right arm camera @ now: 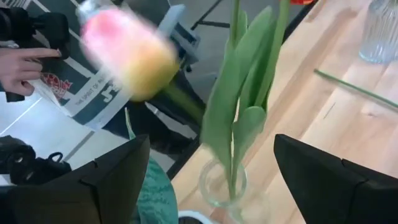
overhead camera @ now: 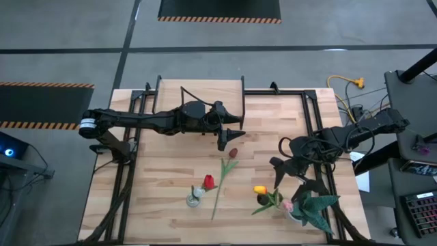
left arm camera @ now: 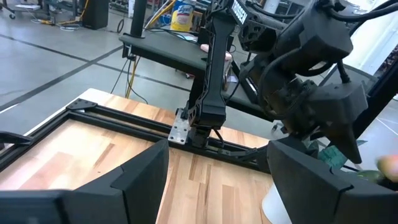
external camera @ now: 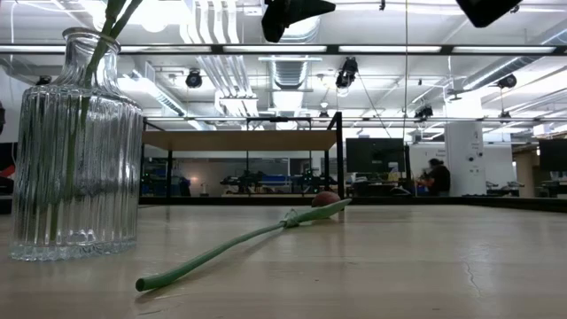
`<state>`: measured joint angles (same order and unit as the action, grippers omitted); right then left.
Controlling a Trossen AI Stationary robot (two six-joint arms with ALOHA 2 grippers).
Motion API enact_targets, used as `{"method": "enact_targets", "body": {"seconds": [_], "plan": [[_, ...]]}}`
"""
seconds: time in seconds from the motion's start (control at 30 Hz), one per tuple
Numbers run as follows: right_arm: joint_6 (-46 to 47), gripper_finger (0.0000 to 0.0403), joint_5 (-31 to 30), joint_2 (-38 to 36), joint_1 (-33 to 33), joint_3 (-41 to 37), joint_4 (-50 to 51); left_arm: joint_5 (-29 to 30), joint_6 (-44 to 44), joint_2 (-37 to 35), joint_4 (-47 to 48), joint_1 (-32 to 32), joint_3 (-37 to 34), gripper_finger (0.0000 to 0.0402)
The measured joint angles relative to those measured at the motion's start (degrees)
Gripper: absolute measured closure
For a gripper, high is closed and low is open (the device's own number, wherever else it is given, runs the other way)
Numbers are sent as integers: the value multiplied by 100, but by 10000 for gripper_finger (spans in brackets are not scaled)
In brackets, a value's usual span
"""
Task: Pick and place flowers into a vace then onto a shelf
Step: Put the dark red flower into the left transparent vase
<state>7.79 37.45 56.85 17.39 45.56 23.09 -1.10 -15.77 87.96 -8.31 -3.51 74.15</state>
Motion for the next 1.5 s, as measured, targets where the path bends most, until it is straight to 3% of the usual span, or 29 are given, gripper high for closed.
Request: {"method": "enact_targets", "body": {"seconds": [0.5, 0.67, 0.8, 1.0, 1.13, 1.27, 1.5], "plan": [[-137, 76, 16, -420, -18, 7, 25, 0, 0, 0, 3, -9, 0, 146], [-117, 77, -443, -926, -15, 9, -430, 0, 0, 0, 12, -18, 0, 146], [-521, 77, -1567, -1402, -15, 75, -365, 0, 0, 0, 12, -31, 0, 146], [-175, 77, -4394, -1974, -22, 96, -351, 0, 0, 0, 10, -35, 0, 146], [-264, 82, -4661, -2564, -18, 93, -503, 0, 0, 0, 8, -35, 0, 146], [-564, 122, -4669, -3295, -17, -139, -507, 2, 2, 0, 34, -35, 0, 146], [-574, 247, -4817, -4328, -15, -1007, -509, 252, -28, 8, 132, -35, 0, 146]]}}
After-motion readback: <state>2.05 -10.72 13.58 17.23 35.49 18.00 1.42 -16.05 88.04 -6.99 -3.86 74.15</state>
